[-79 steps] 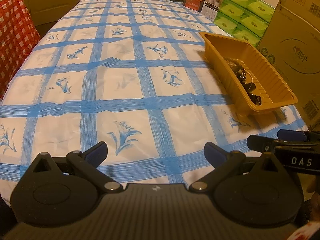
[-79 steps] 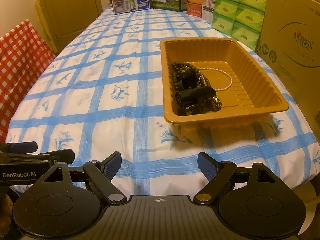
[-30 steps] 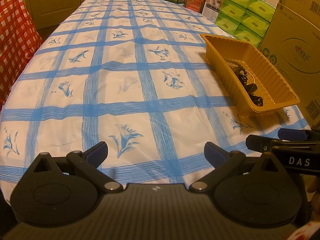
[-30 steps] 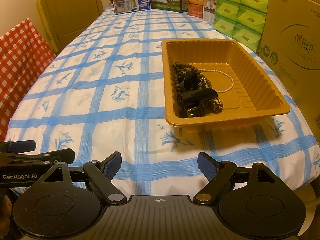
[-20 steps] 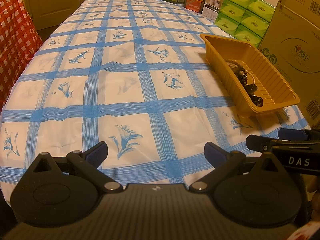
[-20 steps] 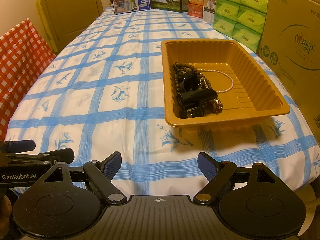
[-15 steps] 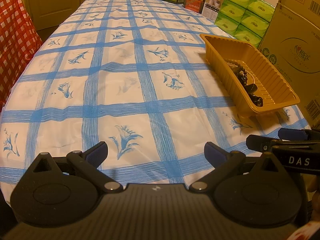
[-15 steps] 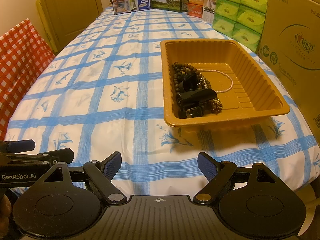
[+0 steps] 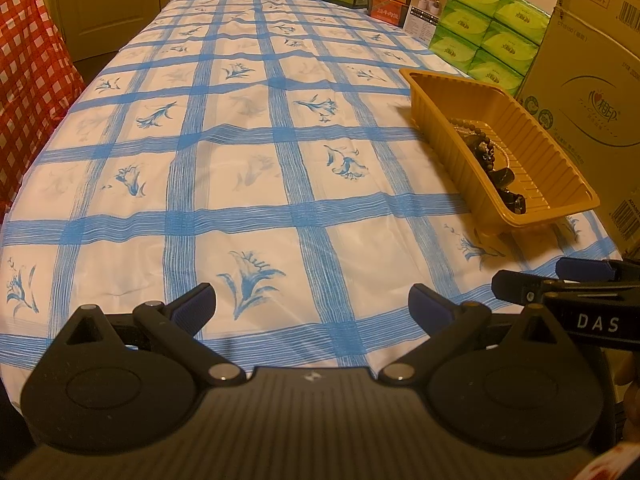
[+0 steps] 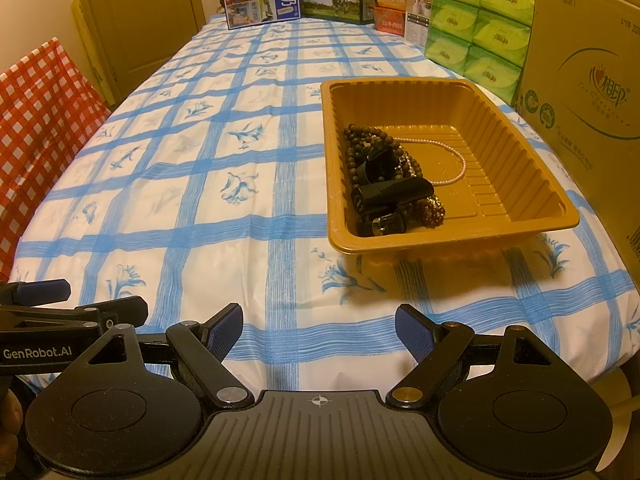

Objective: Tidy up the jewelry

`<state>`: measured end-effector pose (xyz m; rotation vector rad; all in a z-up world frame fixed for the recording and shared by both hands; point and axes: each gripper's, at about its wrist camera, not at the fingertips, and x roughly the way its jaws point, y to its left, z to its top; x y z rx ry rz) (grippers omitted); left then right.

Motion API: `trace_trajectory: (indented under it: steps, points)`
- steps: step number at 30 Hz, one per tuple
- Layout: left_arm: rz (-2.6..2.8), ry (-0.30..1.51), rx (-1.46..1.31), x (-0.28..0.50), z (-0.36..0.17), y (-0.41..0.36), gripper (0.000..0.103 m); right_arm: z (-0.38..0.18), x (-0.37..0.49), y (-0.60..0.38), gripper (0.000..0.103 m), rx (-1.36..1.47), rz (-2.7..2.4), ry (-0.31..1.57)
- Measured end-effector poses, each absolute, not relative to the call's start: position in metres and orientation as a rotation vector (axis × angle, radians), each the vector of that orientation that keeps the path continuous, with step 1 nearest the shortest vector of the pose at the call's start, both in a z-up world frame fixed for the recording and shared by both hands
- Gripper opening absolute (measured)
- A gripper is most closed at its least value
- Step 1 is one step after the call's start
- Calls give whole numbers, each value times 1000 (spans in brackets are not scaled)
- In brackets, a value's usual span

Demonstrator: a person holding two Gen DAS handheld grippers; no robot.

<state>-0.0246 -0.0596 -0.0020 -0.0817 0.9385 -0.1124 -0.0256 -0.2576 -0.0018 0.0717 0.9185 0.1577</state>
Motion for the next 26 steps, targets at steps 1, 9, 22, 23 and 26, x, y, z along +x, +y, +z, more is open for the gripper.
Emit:
trace_trajectory:
  steps: [1, 9, 22, 23, 26]
  points:
    - [-113, 939, -83, -25, -2, -60, 102, -2, -26, -257, 83, 71, 158, 919]
    - [-116, 937, -82, -24, -2, -60, 102, -2, -25, -258, 83, 71, 158, 920]
    - [-117, 929, -84, -25, -3, -60, 102, -2, -26, -259, 83, 72, 157, 920]
    - [-120, 920, -90, -27, -3, -59, 102, -2, -25, -259, 83, 72, 156, 920]
    - [-121, 906, -89, -28, -3, -58, 102, -2, -25, -259, 83, 73, 156, 920]
